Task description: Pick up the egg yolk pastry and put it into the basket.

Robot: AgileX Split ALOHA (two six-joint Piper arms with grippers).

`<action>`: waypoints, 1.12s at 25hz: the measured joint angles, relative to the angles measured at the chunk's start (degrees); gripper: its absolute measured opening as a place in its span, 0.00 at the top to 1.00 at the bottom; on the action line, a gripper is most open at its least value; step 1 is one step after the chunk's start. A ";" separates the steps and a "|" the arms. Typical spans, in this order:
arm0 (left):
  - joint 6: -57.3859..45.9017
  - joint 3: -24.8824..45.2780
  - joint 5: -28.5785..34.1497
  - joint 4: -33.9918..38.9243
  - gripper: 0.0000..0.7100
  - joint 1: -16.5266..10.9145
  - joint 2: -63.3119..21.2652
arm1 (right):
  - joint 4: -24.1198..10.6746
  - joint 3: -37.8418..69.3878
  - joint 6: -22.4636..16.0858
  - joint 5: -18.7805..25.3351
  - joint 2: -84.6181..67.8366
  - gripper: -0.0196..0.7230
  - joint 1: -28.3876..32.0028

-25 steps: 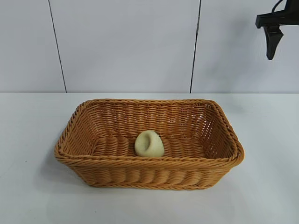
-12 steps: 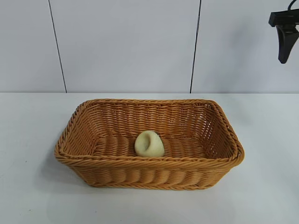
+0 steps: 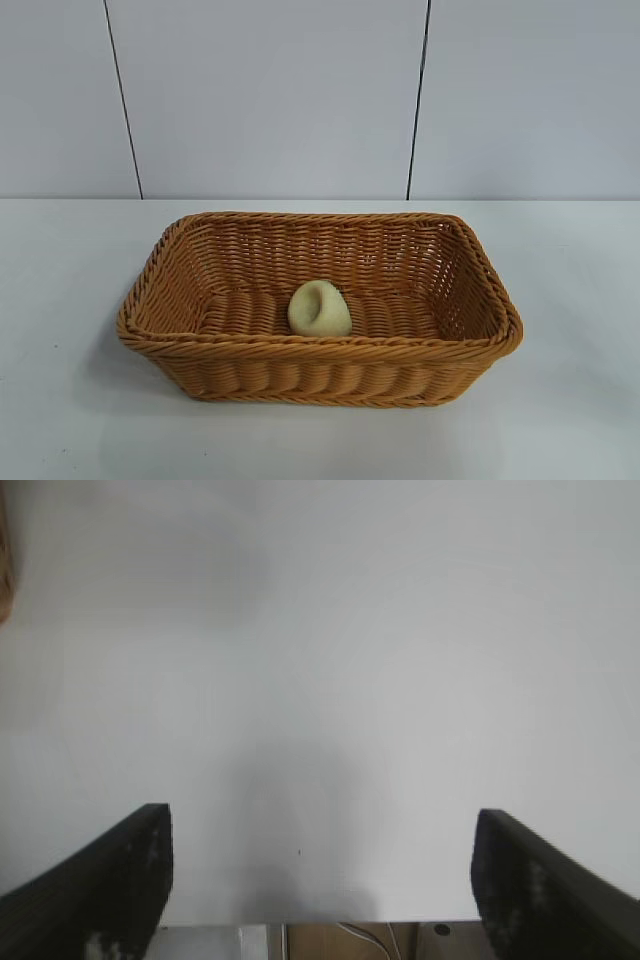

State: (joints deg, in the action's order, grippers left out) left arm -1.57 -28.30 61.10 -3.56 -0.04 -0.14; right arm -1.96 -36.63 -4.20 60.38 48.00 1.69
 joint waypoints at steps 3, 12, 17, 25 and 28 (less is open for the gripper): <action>0.00 0.00 0.00 0.00 0.13 0.00 0.00 | 0.12 5.35 -0.01 -2.08 -8.78 0.19 0.00; 0.00 0.00 0.00 0.00 0.13 0.00 0.00 | 0.34 8.26 0.23 -1.62 -29.77 0.19 0.00; 0.00 0.00 0.00 0.00 0.13 0.00 0.00 | 0.34 8.28 0.23 -1.62 -40.01 0.19 0.00; 0.00 0.00 0.00 0.00 0.13 0.00 0.00 | 0.34 8.28 0.23 -1.57 -48.18 0.19 0.00; 0.00 0.00 0.00 0.00 0.13 0.00 0.00 | 0.39 8.28 0.23 -1.57 -48.18 0.19 0.00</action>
State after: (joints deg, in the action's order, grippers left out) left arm -1.57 -28.30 61.10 -3.56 -0.04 -0.14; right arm -1.57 -28.34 -3.97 58.81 -0.18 1.69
